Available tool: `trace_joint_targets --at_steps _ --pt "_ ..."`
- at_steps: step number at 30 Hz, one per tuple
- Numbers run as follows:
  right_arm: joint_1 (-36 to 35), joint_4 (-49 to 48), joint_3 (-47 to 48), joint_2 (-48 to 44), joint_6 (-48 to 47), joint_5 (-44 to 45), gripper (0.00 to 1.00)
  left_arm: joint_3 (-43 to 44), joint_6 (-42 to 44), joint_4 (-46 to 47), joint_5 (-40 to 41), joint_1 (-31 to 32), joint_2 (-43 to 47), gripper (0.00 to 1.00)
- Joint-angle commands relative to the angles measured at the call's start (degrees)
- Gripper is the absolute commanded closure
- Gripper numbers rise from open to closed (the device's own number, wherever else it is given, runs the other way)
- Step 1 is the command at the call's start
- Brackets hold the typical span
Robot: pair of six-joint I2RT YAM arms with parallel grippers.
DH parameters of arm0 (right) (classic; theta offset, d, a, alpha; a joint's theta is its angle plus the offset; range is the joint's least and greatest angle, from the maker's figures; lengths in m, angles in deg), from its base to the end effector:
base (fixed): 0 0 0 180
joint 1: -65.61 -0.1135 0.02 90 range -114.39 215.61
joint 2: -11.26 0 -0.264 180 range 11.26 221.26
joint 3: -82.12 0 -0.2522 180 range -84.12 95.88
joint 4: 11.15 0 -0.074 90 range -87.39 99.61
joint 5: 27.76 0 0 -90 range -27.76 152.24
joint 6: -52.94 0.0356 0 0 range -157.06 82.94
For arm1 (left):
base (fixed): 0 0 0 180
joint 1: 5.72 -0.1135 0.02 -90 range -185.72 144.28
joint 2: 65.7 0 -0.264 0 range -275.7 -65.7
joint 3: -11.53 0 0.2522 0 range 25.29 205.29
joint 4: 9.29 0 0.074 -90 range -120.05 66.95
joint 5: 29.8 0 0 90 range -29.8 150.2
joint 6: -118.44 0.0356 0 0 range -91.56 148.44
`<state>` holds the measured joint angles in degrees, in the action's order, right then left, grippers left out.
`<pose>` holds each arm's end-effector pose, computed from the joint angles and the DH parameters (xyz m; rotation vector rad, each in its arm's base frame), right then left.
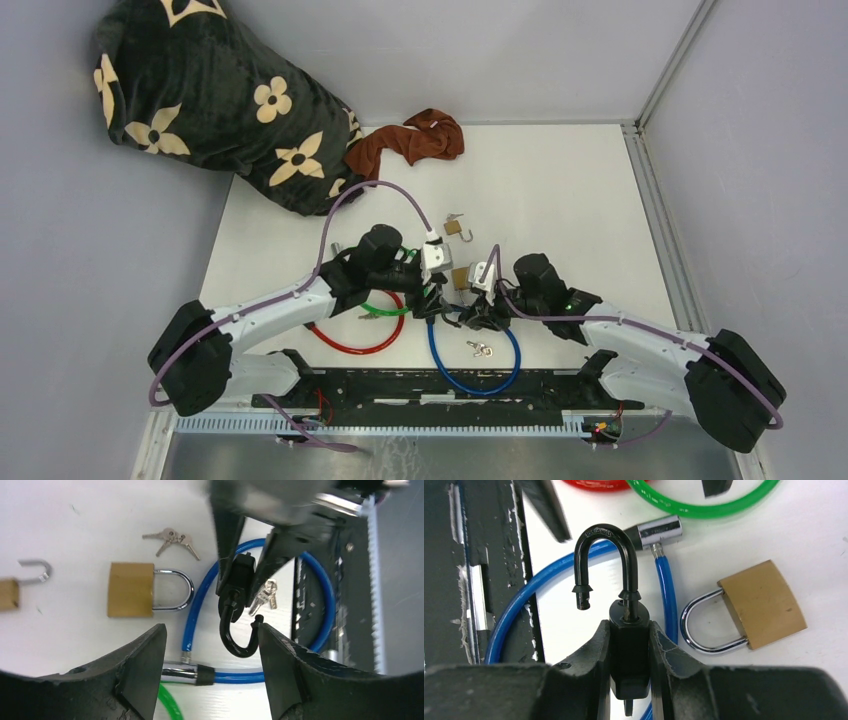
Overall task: Lock with the key
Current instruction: Lock the lock.
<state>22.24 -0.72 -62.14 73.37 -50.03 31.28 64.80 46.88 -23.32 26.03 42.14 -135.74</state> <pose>0.1373 0.1549 0.1722 -1.3242 1.8182 0.8880 0.1598 -0.2064 0.2359 1.4627 1.5656 -0.9319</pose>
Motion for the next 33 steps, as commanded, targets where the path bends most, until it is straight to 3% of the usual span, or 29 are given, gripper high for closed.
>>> trace_joint_targets --at_steps 1,7,17,18,19,21,24,25,27,30,33 --pt "-0.6 -5.4 3.2 -4.3 -0.4 -2.6 1.00 0.3 -26.2 5.4 -1.9 -2.1 -2.2 0.27" --pt "-1.2 -5.0 5.1 -4.6 -0.9 -3.0 1.00 -0.3 -26.9 7.7 -4.5 -2.0 -3.5 0.38" --pt "-1.3 -4.7 7.5 -4.4 -1.9 -4.5 1.00 -1.4 -17.1 2.7 -4.2 -1.6 -4.0 0.40" --pt "-1.4 -4.5 7.6 -4.4 -2.1 -4.6 1.00 -1.4 -16.7 3.1 -3.9 -1.6 -4.1 0.47" --pt "-1.4 -4.3 7.7 -4.4 -2.3 -4.7 1.00 -1.4 -16.6 3.7 -3.5 -1.5 -4.0 0.60" --pt "-1.4 -3.3 8.1 -4.5 -3.2 -5.3 1.00 -1.1 -16.4 5.1 -2.8 -1.5 -3.6 0.94" --pt "-1.4 -2.6 8.3 -4.9 -4.0 -7.4 1.00 -1.1 -15.2 6.6 -3.6 -1.5 -2.6 0.98" --pt "-1.4 -2.4 8.3 -4.9 -4.2 -8.4 0.97 -1.3 -14.6 7.3 -4.1 -1.5 -1.9 0.98" --pt "-1.3 -1.3 8.6 -5.0 -4.9 -8.6 0.68 -1.9 -13.8 9.2 -3.9 -1.5 -0.4 0.98" --pt "-0.6 0.6 9.0 -6.2 -6.3 -6.3 0.37 -2.9 -12.6 13.0 -0.8 -1.6 3.1 0.98" --pt "2.0 -3.6 7.4 -9.5 -3.8 -5.8 0.19 -3.5 -11.4 15.9 1.0 -1.6 7.4 0.98"
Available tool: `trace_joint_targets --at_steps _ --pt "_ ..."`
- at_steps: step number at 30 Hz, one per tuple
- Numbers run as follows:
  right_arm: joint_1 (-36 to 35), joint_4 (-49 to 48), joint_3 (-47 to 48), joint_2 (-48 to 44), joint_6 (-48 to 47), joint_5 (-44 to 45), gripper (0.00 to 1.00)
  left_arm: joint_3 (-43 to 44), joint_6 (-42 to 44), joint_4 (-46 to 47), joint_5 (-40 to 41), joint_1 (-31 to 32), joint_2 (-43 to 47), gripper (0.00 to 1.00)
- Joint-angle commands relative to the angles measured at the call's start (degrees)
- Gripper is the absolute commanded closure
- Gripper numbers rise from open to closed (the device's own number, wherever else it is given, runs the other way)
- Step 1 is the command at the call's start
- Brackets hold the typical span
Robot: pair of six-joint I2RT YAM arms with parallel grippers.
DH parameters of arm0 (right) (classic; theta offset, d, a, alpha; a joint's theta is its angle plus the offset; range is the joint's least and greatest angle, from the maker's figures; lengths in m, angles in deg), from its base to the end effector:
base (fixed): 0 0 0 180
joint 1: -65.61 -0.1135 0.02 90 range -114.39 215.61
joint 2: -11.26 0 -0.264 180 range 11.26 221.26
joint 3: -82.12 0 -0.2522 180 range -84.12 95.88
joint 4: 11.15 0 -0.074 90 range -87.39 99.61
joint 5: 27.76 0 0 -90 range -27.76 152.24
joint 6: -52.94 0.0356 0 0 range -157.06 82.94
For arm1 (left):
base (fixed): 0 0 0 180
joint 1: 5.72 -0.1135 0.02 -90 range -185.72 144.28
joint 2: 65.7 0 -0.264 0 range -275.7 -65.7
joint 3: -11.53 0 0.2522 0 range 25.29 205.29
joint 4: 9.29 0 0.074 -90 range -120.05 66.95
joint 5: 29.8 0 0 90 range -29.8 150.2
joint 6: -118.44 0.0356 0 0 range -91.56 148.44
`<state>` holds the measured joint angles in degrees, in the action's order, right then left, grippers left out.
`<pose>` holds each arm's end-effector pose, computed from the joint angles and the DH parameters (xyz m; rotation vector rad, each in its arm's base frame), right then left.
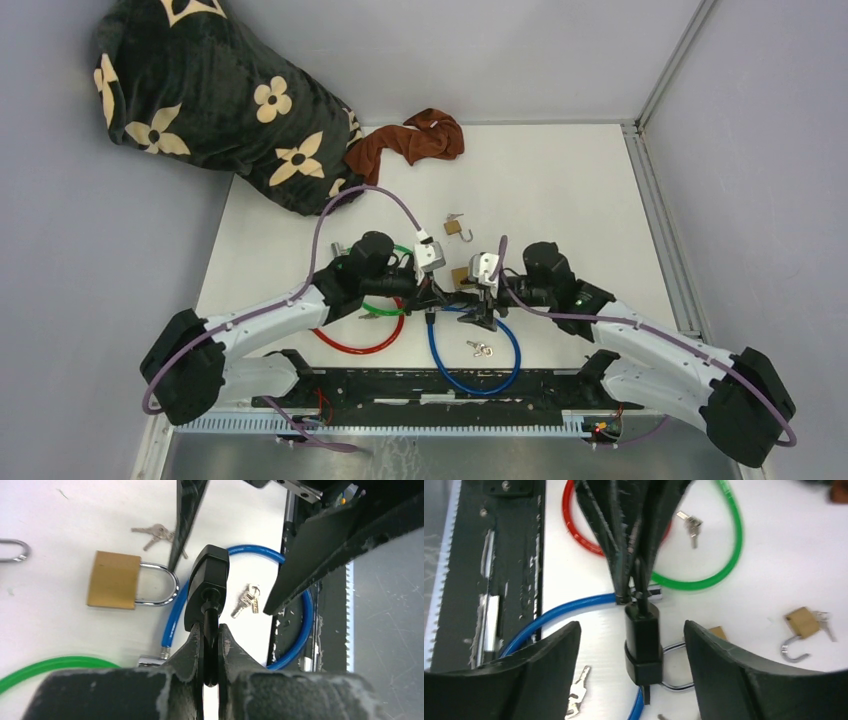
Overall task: Lock with the key
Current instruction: Lock the lock.
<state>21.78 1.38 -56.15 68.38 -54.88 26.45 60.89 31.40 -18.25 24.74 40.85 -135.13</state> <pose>0.1376 0.1610 0.2201 -1.3890 1.5523 0.9202 0.1597 -0.1988 0.2241 1.2533 1.7620 -1.0955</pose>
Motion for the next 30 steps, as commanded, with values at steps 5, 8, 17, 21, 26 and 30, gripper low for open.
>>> trace_joint_targets --at_steps 5,8,17,21,26,30 --pt "7.0 -19.3 -1.3 -9.4 9.7 -4.1 0.05 -0.5 0.6 12.7 1.7 -0.8 15.0 0.98" --pt "7.7 -28.5 -1.6 -9.5 16.3 -5.3 0.02 -2.6 -5.5 16.5 0.2 -2.2 20.0 0.98" --pt "6.4 -39.5 2.8 -4.0 25.4 -20.0 0.02 -11.4 -14.9 25.8 -2.2 -9.8 34.5 0.98" --pt "-0.1 -33.8 4.7 -2.2 20.8 -14.6 0.05 -14.8 -14.9 28.7 -3.4 -9.8 38.7 0.98" --pt "-1.1 -42.8 3.4 -0.5 27.9 -12.6 0.11 -17.7 -15.8 30.6 -4.1 -10.5 43.6 0.98" --pt "-1.5 -40.4 5.6 2.1 29.7 -12.5 0.24 -18.9 -18.9 32.0 -4.1 -13.0 45.5 0.98"
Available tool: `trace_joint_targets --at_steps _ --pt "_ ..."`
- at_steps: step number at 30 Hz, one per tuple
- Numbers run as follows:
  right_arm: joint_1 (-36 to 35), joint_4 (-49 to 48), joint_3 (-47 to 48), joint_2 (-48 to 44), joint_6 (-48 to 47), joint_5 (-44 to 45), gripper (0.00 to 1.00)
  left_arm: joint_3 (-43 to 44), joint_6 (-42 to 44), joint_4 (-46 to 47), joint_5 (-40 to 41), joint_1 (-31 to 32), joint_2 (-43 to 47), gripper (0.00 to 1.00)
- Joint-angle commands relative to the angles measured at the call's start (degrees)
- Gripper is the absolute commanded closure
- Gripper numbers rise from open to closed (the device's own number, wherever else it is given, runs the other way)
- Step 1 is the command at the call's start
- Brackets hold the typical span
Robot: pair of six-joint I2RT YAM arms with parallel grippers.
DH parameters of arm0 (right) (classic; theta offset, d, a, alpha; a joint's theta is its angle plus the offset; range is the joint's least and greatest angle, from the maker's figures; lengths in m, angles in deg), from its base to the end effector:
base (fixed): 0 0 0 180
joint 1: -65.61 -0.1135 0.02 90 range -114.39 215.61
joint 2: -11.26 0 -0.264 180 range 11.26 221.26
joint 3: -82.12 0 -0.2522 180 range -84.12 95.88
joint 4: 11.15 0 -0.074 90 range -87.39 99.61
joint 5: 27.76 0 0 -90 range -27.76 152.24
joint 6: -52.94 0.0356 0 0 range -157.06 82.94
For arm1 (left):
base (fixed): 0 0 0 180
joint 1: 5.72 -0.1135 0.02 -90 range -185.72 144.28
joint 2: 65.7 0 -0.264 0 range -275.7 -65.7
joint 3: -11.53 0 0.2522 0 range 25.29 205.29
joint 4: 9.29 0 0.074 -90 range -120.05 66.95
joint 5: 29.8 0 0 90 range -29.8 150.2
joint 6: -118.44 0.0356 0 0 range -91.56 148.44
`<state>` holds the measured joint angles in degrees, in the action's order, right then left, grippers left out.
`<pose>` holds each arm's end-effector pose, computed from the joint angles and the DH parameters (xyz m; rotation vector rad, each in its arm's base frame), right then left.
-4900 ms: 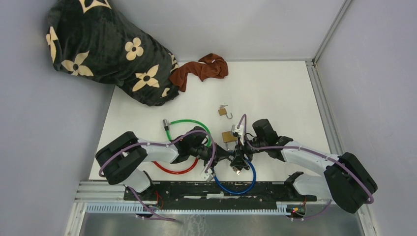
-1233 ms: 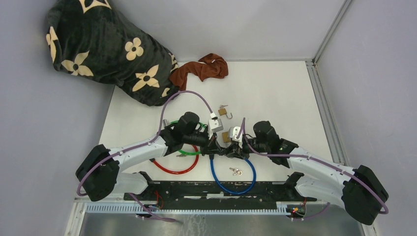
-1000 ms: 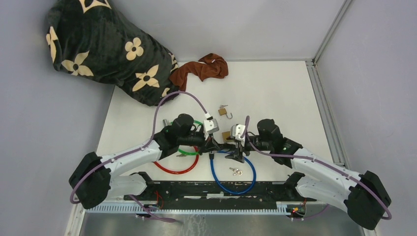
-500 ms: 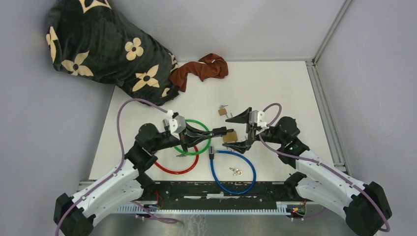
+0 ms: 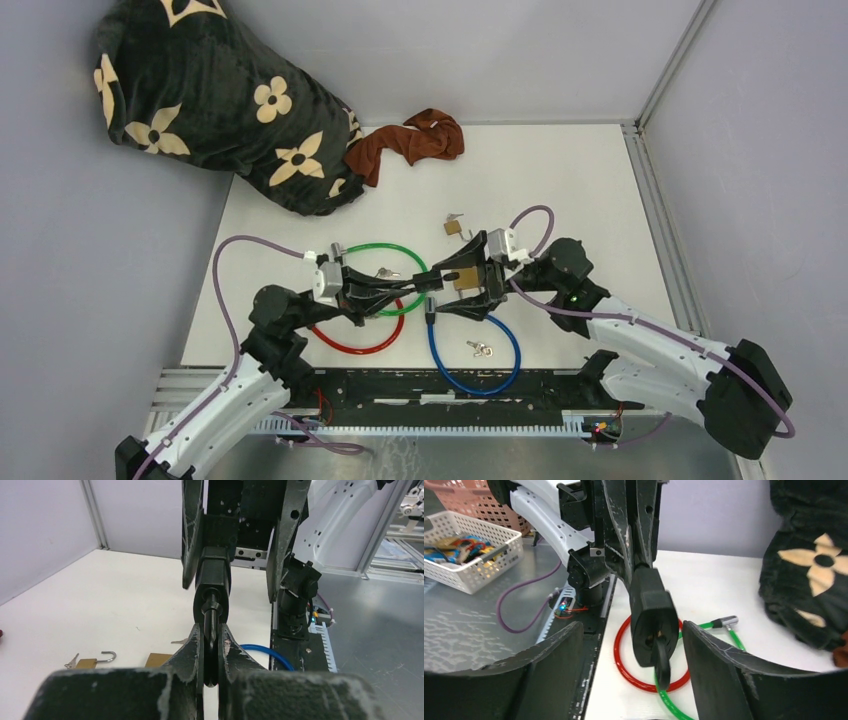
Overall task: Lock with the key
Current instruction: Lock the lock.
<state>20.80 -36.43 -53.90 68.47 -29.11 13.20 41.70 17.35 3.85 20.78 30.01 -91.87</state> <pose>0.1355 0.1725 0.2980 -1.1688 1.0581 1.3155 0.0937 -0.0952 0.2774 0.8855 1.1248 -1.1166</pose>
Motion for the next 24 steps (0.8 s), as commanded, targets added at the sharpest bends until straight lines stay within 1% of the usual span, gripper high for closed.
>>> trace_joint_targets --at_steps 1,8,11,12,14,16,17,21,22,23,24 --pt "-1.0 -2.4 3.9 2.8 4.7 0.9 0.27 0.1 -5.1 10.1 -0.3 -2.4 2.3 0.98" --pt "-4.4 -6.3 5.0 4.2 5.9 3.5 0.28 1.2 -5.3 9.6 -3.2 -2.6 0.6 0.98" --pt "-5.2 -5.6 5.5 5.1 5.8 3.9 0.33 1.4 -5.0 9.4 -3.4 -2.5 0.3 0.98" --pt "-5.3 -5.2 5.7 5.5 5.8 4.0 0.37 1.4 -4.9 9.5 -3.6 -2.6 0.2 0.98" --pt "-5.5 -4.3 5.9 6.3 5.7 4.2 0.58 1.4 -4.9 9.8 -3.9 -2.5 0.0 0.98" --pt "-5.6 -4.0 6.1 6.8 6.2 4.0 0.68 1.4 -5.1 10.2 -3.8 -2.5 -0.4 0.98" --pt "-5.7 -4.1 6.0 6.9 6.3 4.0 0.70 1.5 -5.4 10.6 -3.9 -2.5 -0.6 0.98" --pt "-5.9 -2.9 5.8 6.6 6.3 5.3 0.69 1.6 -6.4 11.9 -3.9 -2.4 -1.2 0.98" --pt "-5.9 -2.8 5.5 6.5 6.5 5.7 0.66 1.5 -6.4 12.1 -3.9 -2.4 -1.3 0.98" --pt "-5.9 -2.5 5.3 6.3 6.5 6.4 0.56 1.5 -6.6 12.3 -3.9 -2.3 -1.3 0.98" --pt "-5.9 -2.2 5.1 6.1 6.4 7.0 0.50 1.3 -6.6 12.4 -3.9 -2.4 -1.3 0.98"
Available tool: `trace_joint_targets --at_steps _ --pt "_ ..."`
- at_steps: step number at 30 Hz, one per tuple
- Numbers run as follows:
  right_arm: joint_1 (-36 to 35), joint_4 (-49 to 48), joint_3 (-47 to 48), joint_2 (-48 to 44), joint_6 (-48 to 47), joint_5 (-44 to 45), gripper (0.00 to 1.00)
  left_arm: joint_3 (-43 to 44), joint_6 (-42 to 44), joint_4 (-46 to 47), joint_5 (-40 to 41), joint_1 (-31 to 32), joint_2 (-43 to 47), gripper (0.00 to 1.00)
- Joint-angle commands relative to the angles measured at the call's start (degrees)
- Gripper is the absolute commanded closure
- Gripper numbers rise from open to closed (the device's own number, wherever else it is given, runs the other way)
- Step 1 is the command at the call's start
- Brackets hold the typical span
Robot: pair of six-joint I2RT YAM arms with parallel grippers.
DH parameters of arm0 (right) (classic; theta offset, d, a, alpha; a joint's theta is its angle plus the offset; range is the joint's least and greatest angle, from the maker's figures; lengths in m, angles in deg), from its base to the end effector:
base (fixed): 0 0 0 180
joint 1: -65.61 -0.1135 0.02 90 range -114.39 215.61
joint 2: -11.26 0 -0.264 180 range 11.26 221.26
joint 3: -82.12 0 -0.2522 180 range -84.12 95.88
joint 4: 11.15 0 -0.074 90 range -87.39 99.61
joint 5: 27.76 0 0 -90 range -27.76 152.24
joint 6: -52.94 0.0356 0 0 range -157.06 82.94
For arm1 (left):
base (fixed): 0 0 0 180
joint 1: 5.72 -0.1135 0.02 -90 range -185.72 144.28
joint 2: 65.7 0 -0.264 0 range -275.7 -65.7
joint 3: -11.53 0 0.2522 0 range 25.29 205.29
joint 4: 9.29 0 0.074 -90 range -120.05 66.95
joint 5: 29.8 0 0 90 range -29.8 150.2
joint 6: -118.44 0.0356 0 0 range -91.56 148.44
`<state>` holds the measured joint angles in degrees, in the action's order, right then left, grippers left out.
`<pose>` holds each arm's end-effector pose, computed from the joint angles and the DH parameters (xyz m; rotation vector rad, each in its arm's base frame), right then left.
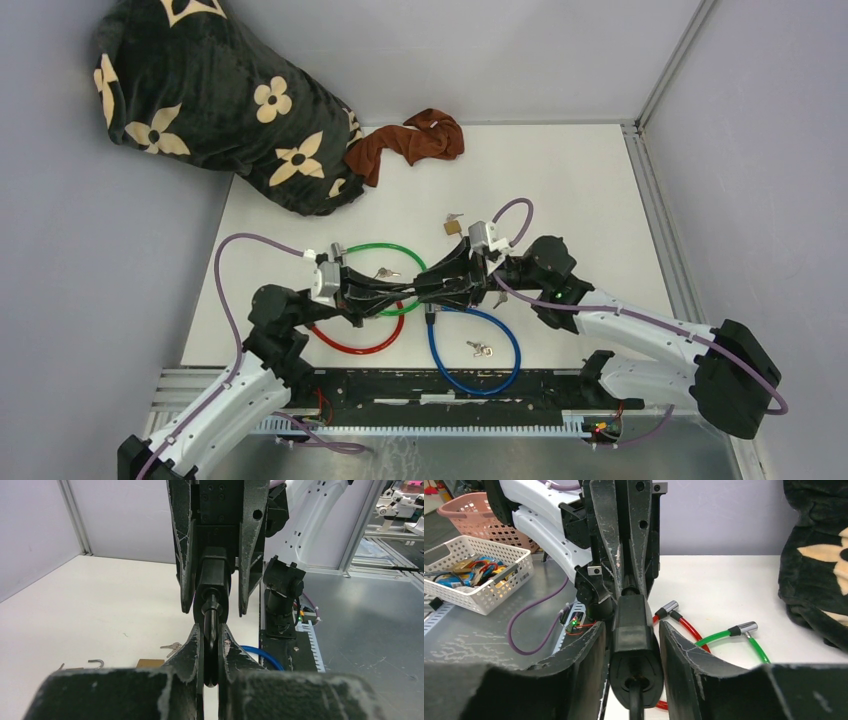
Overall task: Lock with the key
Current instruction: Lock the lock.
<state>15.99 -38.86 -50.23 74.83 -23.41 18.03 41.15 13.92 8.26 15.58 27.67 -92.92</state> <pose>0.1382 0.2008 0.3011 -1.1141 1.1323 1.4083 0.0953 -0.0927 0.2787 0.9113 1.0944 -1.1728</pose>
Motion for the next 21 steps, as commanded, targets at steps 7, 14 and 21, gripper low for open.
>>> trace_joint_targets --at_steps 7,14,21 --pt "-1.1 2.0 1.2 -0.6 -0.5 3.4 0.69 1.6 -3.2 8.2 1.4 0.1 0.0 0.98" --pt "-1.1 -3.5 -0.4 -1.0 4.6 3.0 1.00 1.3 -2.0 7.3 2.4 0.0 0.8 0.97" --pt "-1.1 -2.9 -1.7 -6.1 4.7 5.4 1.00 1.6 2.0 -2.2 3.5 -0.1 3.7 0.60"
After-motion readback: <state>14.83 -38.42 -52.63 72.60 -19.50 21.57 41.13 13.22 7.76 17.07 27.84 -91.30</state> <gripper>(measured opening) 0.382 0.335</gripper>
